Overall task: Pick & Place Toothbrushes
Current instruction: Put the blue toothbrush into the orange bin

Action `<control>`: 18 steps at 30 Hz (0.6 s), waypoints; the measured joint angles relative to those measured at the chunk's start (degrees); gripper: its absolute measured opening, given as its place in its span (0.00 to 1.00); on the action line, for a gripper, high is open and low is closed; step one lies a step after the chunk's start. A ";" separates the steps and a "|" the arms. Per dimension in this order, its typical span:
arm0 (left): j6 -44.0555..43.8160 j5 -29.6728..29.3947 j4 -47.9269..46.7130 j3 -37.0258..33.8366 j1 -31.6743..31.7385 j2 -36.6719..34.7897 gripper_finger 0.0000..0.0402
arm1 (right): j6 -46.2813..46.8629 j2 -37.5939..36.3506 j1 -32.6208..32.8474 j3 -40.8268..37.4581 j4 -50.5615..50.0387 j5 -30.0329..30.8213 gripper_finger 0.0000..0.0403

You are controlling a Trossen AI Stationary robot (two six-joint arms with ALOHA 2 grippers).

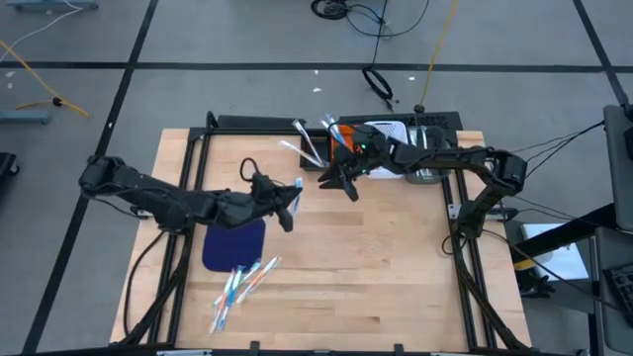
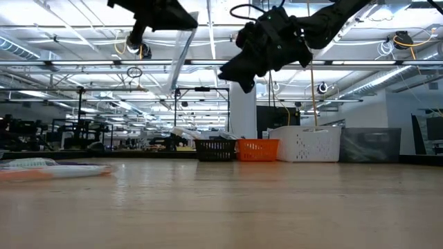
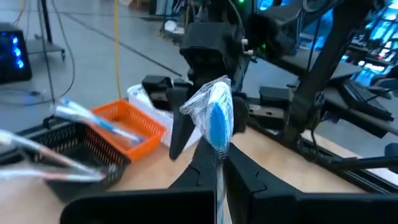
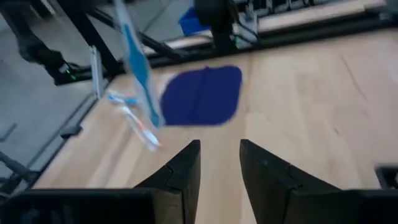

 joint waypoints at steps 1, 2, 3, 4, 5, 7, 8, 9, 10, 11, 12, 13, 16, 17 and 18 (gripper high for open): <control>0.99 0.56 0.80 0.00 0.54 0.00 0.00 | 0.65 0.00 0.37 0.00 1.27 0.06 0.27; 1.85 1.15 1.72 0.00 0.95 0.02 0.01 | 1.24 0.00 0.76 0.00 2.41 -0.01 0.27; 2.67 1.81 2.52 0.00 1.40 0.02 0.01 | 1.76 0.00 1.17 0.00 3.52 -0.03 0.27; 3.24 2.17 3.22 0.00 1.87 0.02 0.01 | 2.30 0.00 1.60 0.00 4.53 -0.01 0.27; 3.90 2.55 3.72 0.00 2.29 0.02 0.01 | 2.68 0.00 2.04 0.00 5.38 -0.01 0.27; 4.87 3.23 4.18 0.00 3.07 0.02 0.00 | 3.07 0.00 2.90 0.00 7.01 -0.01 0.27; 5.05 3.23 4.20 0.00 3.44 0.04 0.01 | 3.11 0.00 3.27 0.00 7.78 -0.03 0.27; 5.11 3.25 4.27 0.00 3.73 0.04 0.01 | 3.11 0.00 3.62 0.00 8.49 -0.02 0.27; 5.15 3.62 4.41 0.00 4.06 0.04 0.01 | 3.33 0.00 3.98 0.00 9.23 -0.03 0.27; 5.53 4.08 4.65 0.00 4.46 0.04 0.01 | 3.64 0.00 4.28 0.00 10.11 -0.03 0.27; 6.08 4.84 5.12 0.00 4.81 0.04 0.00 | 4.12 0.00 4.59 0.00 11.10 -0.02 0.27; 6.50 5.37 6.03 0.00 5.06 0.16 0.00 | 4.52 0.00 4.91 0.00 12.19 0.05 0.27; 7.96 7.10 9.39 0.02 6.03 1.24 0.01 | 4.60 0.00 5.59 0.00 14.51 0.14 0.27; 8.47 7.81 9.82 0.02 6.29 1.56 0.01 | 4.61 0.00 5.73 0.00 14.77 0.13 0.27; 8.78 8.36 10.61 0.02 6.59 1.96 0.00 | 4.60 0.00 5.92 0.00 14.92 0.26 0.28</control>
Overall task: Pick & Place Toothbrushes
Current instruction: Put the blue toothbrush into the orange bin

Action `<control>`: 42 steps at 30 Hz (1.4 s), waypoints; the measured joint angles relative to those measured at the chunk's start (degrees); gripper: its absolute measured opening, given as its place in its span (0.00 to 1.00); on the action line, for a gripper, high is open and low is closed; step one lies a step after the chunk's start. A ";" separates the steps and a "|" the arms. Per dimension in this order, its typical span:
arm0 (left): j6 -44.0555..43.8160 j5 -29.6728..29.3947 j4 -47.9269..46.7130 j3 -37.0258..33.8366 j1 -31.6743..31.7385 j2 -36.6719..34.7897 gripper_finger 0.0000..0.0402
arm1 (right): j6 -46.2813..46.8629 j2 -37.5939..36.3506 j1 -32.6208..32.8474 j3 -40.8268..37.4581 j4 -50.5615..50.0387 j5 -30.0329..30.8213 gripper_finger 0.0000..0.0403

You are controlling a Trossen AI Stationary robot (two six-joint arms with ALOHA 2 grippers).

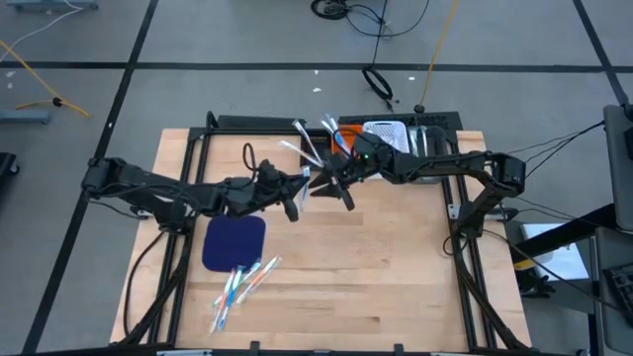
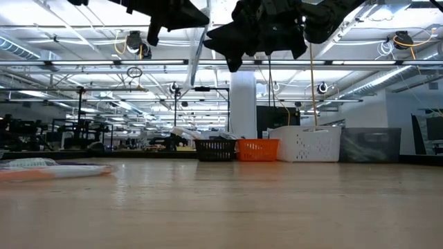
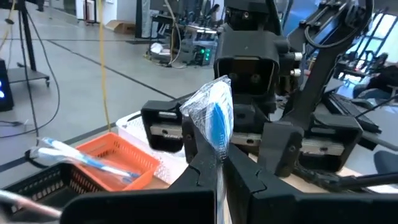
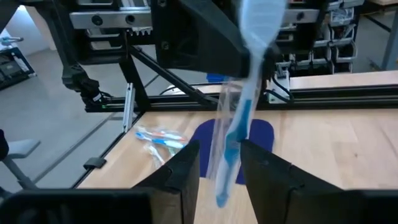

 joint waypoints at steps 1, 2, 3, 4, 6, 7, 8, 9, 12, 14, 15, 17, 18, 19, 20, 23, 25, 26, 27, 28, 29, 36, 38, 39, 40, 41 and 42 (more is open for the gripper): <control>0.00 0.46 0.54 0.00 0.24 0.33 0.00 | 0.02 0.00 0.06 0.00 0.09 0.04 0.28; 0.02 0.70 0.95 0.00 0.38 0.55 0.01 | 0.00 0.00 0.06 0.00 0.23 0.00 0.28; 0.08 0.88 1.38 0.00 0.53 0.78 0.01 | 0.00 0.00 0.04 0.00 0.45 0.04 0.29; 0.27 0.90 1.81 0.00 0.59 0.98 0.01 | 0.02 0.02 0.04 0.00 0.71 0.06 0.29; 0.71 0.88 2.98 0.00 0.59 1.73 0.00 | 0.02 0.02 -0.01 0.00 1.05 0.18 0.30; 0.86 0.92 3.09 0.00 0.61 1.96 0.01 | 0.02 0.02 -0.01 0.00 1.09 0.26 0.30; 0.85 1.05 3.01 0.00 0.59 2.02 0.01 | 0.02 0.02 0.02 0.00 1.06 0.26 0.30; 0.83 1.12 3.01 0.00 0.59 2.02 0.01 | 0.00 0.02 0.02 0.00 1.05 0.28 0.30; 0.91 1.43 3.24 0.00 0.59 1.93 0.00 | 0.24 0.02 0.02 0.00 1.42 1.79 0.30; 0.89 1.45 3.13 0.00 0.59 1.95 0.01 | 0.23 0.02 0.02 0.00 2.09 1.63 0.30; 0.86 1.42 3.17 0.00 0.59 1.95 0.01 | 0.24 0.02 0.13 0.00 2.90 1.59 0.30; 0.86 1.44 3.27 0.00 0.70 1.95 0.00 | 0.40 0.02 0.62 0.00 4.10 1.77 0.30; 0.81 1.48 3.21 0.00 0.72 1.95 0.00 | 0.45 0.02 0.87 0.00 4.15 1.77 0.30; 0.79 1.74 3.10 0.00 0.70 1.97 0.01 | 0.44 0.02 1.11 0.00 4.08 1.89 0.28; 0.79 1.77 3.18 0.00 0.67 2.19 0.01 | 0.42 0.02 1.25 0.00 3.95 1.92 0.26; 0.78 1.86 3.77 0.00 0.70 2.67 0.01 | -0.07 0.02 1.42 0.00 3.65 2.55 0.14; 0.83 1.90 3.77 0.00 0.67 2.67 0.02 | -0.24 0.02 1.44 0.00 3.65 3.14 0.05; 0.83 1.88 3.77 0.00 0.65 2.81 0.02 | -0.22 0.02 1.44 0.00 3.65 3.41 0.05; 0.87 1.84 3.75 0.00 0.65 2.95 0.02 | -0.22 0.02 1.44 0.00 3.52 3.46 0.05; 1.18 1.78 3.61 0.00 0.66 3.00 0.02 | -0.24 0.02 1.44 0.00 3.19 3.45 0.05; 1.78 1.77 3.53 0.00 0.58 3.04 0.02 | -0.28 0.02 1.44 0.00 3.05 3.46 0.05; 7.57 1.28 3.40 0.00 0.52 3.04 0.10 | -0.61 0.02 1.50 0.00 2.01 4.77 0.05; 9.01 0.84 2.76 0.00 0.22 2.59 0.15 | -0.67 0.02 1.14 0.00 1.29 5.55 0.05; 9.74 0.78 2.26 0.00 0.10 2.24 0.18 | -0.64 0.01 0.82 0.00 0.79 5.54 0.05; 10.46 0.60 1.73 0.00 -0.10 1.89 0.21 | -0.62 -0.06 0.40 0.00 0.24 5.54 0.05; 10.99 0.41 0.67 0.00 -0.31 1.40 0.24 | -0.64 -0.30 -0.06 0.00 -0.59 5.62 0.05; 11.44 0.35 -0.90 0.00 -0.56 0.76 0.26 | -0.68 -0.62 -0.67 0.00 -1.45 5.73 0.05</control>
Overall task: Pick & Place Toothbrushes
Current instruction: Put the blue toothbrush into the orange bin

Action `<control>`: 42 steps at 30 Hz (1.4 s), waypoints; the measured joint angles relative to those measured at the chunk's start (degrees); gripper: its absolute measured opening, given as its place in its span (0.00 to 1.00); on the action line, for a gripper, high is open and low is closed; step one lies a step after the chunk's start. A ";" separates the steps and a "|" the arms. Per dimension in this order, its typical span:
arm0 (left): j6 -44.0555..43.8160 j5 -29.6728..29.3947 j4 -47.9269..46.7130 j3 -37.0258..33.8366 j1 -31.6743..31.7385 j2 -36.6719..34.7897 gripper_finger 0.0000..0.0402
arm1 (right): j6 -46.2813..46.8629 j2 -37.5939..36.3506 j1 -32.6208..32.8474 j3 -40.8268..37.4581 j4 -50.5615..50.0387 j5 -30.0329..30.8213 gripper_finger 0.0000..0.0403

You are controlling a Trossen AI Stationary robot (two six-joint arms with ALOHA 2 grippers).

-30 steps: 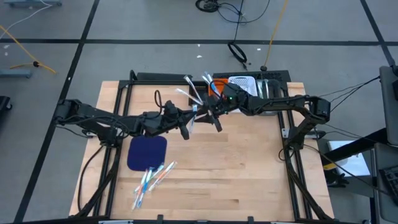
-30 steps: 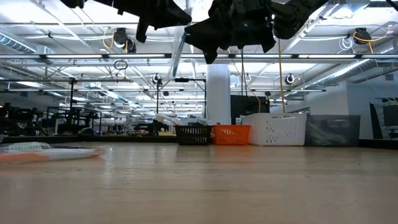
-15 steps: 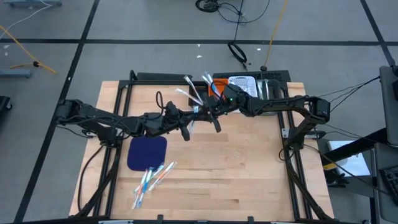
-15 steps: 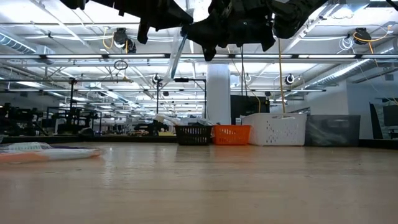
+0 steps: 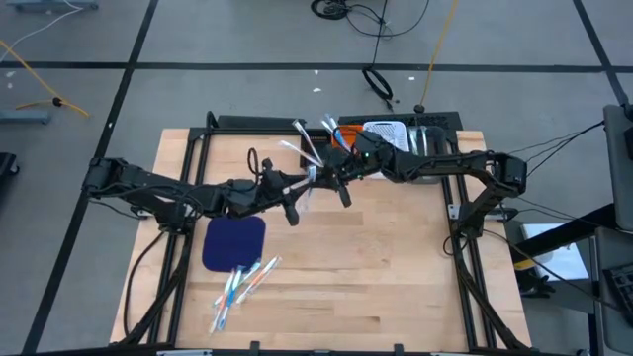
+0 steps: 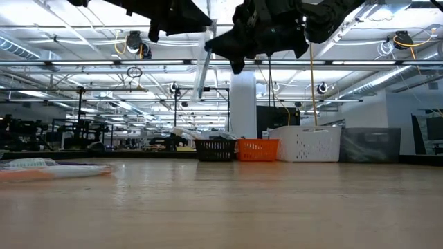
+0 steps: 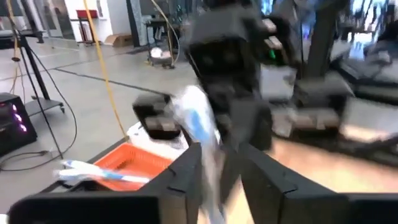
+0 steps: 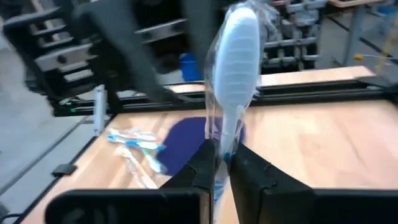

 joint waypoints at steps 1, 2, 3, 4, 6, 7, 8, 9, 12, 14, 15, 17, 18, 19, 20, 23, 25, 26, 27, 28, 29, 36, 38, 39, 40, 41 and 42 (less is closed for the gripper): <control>0.29 0.03 -1.75 -0.02 -0.28 -0.76 0.28 | -0.17 -0.28 -0.62 0.00 -0.69 0.17 0.05; 0.54 0.05 -3.17 -0.02 -0.60 -1.47 0.30 | -0.26 -0.44 -1.24 0.00 -1.17 0.23 0.05; 0.56 0.07 -4.51 0.00 -0.88 -2.17 0.32 | -0.30 -0.77 -1.97 0.00 -1.97 0.32 0.05; 0.54 0.09 -6.31 0.00 -1.24 -2.96 0.33 | -0.30 -1.23 -2.82 0.00 -3.30 0.34 0.05; -0.21 0.24 -9.55 0.00 -2.00 -4.07 0.35 | -0.34 -1.86 -4.38 -0.01 -4.34 0.66 0.05; -1.06 0.28 -10.92 0.00 -2.34 -4.58 0.36 | -0.40 -2.35 -5.21 0.00 -5.14 1.58 0.05; -1.83 0.28 -12.47 0.00 -2.72 -5.11 0.36 | -0.51 -2.98 -6.13 0.00 -6.60 2.80 0.05; -2.95 0.28 -13.66 0.00 -3.06 -5.58 0.36 | -0.81 -3.55 -7.12 0.00 -8.18 4.27 0.05; -5.90 0.31 -17.50 0.00 -4.14 -6.66 0.35 | -1.26 -4.46 -10.14 0.00 -12.02 8.53 0.05; -7.64 0.34 -19.71 0.00 -4.76 -6.81 0.34 | -0.92 -5.11 -12.46 0.00 -14.74 9.63 0.05; -8.59 0.35 -20.53 0.00 -4.96 -6.81 0.33 | -0.74 -5.23 -13.49 -0.02 -15.13 9.72 0.05; -10.30 0.42 -22.14 0.00 -5.47 -6.81 0.33 | -0.40 -5.31 -15.56 0.04 -15.97 11.50 0.05; -11.14 0.45 -22.72 0.00 -5.61 -6.81 0.33 | -0.23 -5.29 -16.56 0.04 -16.67 12.79 0.05; -11.75 0.46 -23.28 0.00 -5.71 -6.81 0.33 | 0.12 -5.21 -17.55 0.04 -17.24 14.13 0.05; -12.58 0.44 -24.04 0.00 -5.86 -6.81 0.33 | 0.27 -5.17 -18.49 0.02 -17.69 14.99 0.05; -14.96 0.44 -26.14 0.00 -6.02 -6.79 0.33 | 0.23 -5.24 -21.07 0.02 -18.69 15.78 0.05; -15.61 0.44 -26.54 0.00 -6.04 -6.79 0.33 | 0.06 -5.24 -22.36 0.02 -19.49 17.08 0.05; -15.63 0.44 -26.54 0.00 -6.04 -6.79 0.33 | 0.05 -5.24 -23.06 0.02 -19.80 17.25 0.05; -15.64 0.44 -26.55 0.00 -6.04 -6.79 0.33 | 0.18 -5.24 -23.75 0.02 -20.04 17.35 0.05; -15.64 0.44 -26.56 0.00 -6.04 -6.79 0.33 | 0.30 -5.24 -24.45 0.02 -20.38 17.12 0.05; -15.65 0.44 -26.56 0.00 -6.04 -6.79 0.33 | 0.35 -5.24 -25.05 0.02 -21.01 16.84 0.05; -15.72 0.42 -27.00 0.00 -6.04 -6.74 0.33 | -2.57 -5.24 -26.04 0.02 -26.60 19.75 0.05; -15.71 0.42 -27.04 0.00 -6.04 -6.74 0.33 | -2.53 -5.24 -26.04 0.02 -27.16 19.73 0.05; -15.72 0.42 -27.10 0.00 -6.04 -6.74 0.33 | -2.72 -5.24 -26.04 0.02 -27.57 19.73 0.05; -15.73 0.42 -27.25 0.00 -6.04 -6.74 0.33 | -3.23 -5.24 -26.04 0.02 -28.03 19.77 0.05; -15.74 0.42 -27.37 0.00 -6.04 -6.74 0.33 | -3.85 -5.24 -26.01 0.02 -28.51 19.83 0.05; -15.74 0.42 -27.39 0.00 -6.04 -6.74 0.33 | -4.10 -5.24 -26.00 0.02 -29.09 19.97 0.05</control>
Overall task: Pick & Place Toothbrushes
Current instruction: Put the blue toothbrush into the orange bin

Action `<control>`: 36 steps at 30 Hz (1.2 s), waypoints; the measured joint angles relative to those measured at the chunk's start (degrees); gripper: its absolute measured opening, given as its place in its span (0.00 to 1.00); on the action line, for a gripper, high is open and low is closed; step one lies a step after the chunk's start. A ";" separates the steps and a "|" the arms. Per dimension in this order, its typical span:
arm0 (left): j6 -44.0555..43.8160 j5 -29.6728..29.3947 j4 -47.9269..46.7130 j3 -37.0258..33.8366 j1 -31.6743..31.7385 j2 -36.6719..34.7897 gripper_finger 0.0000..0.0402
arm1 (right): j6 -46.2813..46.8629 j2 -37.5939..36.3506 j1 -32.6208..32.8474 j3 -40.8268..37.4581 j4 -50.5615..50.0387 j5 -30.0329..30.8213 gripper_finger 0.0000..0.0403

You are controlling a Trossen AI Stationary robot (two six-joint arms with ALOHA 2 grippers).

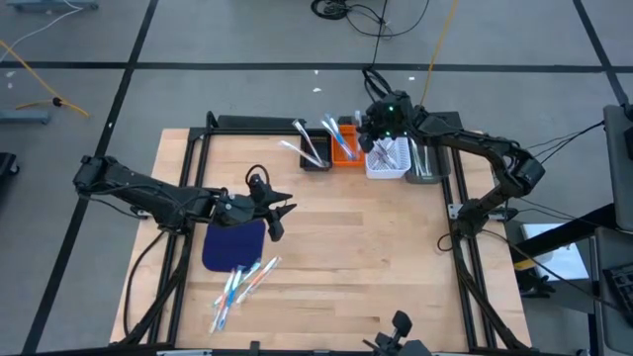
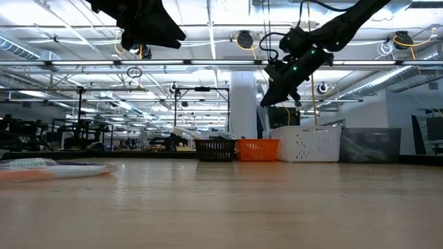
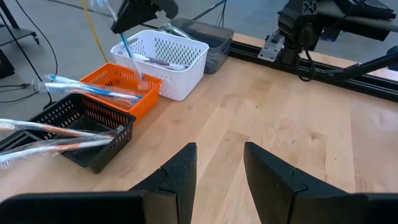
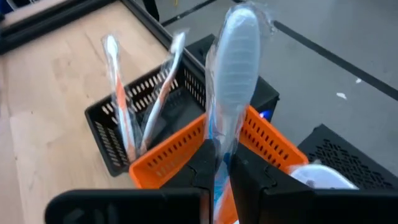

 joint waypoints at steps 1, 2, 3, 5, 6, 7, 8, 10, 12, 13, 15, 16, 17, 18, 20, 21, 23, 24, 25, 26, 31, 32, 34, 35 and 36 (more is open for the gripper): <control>0.00 0.00 0.00 0.00 0.00 0.00 0.33 | -0.11 0.00 0.00 0.00 -0.47 0.00 0.05; 0.00 0.00 0.00 0.00 0.00 0.00 0.33 | -0.14 0.00 0.00 0.00 -0.73 0.01 0.05; 0.00 0.00 0.02 0.00 0.00 0.00 0.33 | -0.16 0.00 0.00 0.00 -0.90 0.00 0.05; 0.00 0.00 0.01 0.00 0.00 0.00 0.33 | -0.16 0.00 0.00 0.00 -1.09 -0.07 0.05; -0.01 -0.01 0.02 0.00 0.00 0.00 0.33 | -0.16 0.00 0.00 0.00 -1.34 -0.19 0.05; -0.03 0.00 0.02 0.00 0.00 0.00 0.33 | -0.12 0.00 0.02 0.00 -1.81 -0.18 0.05; -0.10 -0.02 0.02 0.00 0.00 0.00 0.33 | 0.00 0.00 0.02 0.00 -2.26 -0.18 0.05; -0.26 -0.02 0.02 0.00 0.00 0.00 0.33 | 0.03 0.02 0.11 -0.02 -3.14 -0.20 0.05; -0.26 -0.02 0.02 0.00 0.00 0.00 0.33 | 0.03 0.02 0.43 -0.02 -3.60 -0.19 0.05; -0.26 -0.02 0.02 0.00 0.00 0.00 0.33 | 0.08 0.02 0.62 -0.02 -3.60 -0.20 0.05; -0.26 -0.02 0.02 0.00 0.00 0.00 0.33 | 0.44 0.02 0.84 -0.02 -3.60 -0.21 0.05; -0.26 -0.02 0.02 0.00 0.00 0.00 0.33 | 0.55 0.02 0.87 -0.02 -3.65 -0.22 0.05; -0.26 -0.02 0.02 0.00 0.00 0.00 0.33 | 0.67 0.02 0.90 -0.02 -3.86 -0.25 0.05; -0.32 -0.02 0.02 0.00 0.00 0.00 0.33 | 0.68 0.02 1.11 -0.04 -4.09 -0.23 0.05; -0.48 -0.02 0.02 0.00 0.00 0.00 0.33 | 0.41 0.02 1.57 -0.73 -3.27 -0.15 0.06; -0.48 -0.02 0.02 -0.01 0.00 0.00 0.33 | 0.22 0.02 1.91 -1.29 -2.41 -0.16 0.08; -0.50 -0.02 0.02 0.00 0.00 0.00 0.33 | 0.20 0.07 2.35 -2.60 0.00 -0.24 0.11; -0.50 -0.02 0.02 0.00 0.00 0.00 0.33 | 0.22 0.07 2.43 -3.20 1.07 -0.33 0.13; -0.50 -0.02 0.02 0.00 0.00 0.00 0.33 | 0.23 0.07 2.43 -3.76 2.17 -0.40 0.15; -0.52 -0.02 0.02 0.00 0.00 0.00 0.33 | 0.24 0.07 2.36 -4.33 3.25 -0.33 0.16; -0.61 0.04 0.02 0.00 0.00 0.00 0.33 | 0.24 0.09 2.27 -6.20 6.16 0.10 0.21; -0.70 0.04 0.02 0.00 0.00 0.00 0.33 | 0.24 0.09 2.32 -6.36 6.99 -0.03 0.22; -0.70 0.04 0.02 0.00 0.00 0.00 0.33 | 0.24 0.09 2.32 -6.42 7.79 -0.14 0.23; -0.70 0.04 0.02 0.00 0.00 0.00 0.33 | 0.20 0.08 2.32 -6.43 8.28 -0.07 0.24; -0.70 0.04 0.02 0.00 0.00 0.00 0.33 | 0.17 0.09 2.32 -6.43 8.91 -0.05 0.25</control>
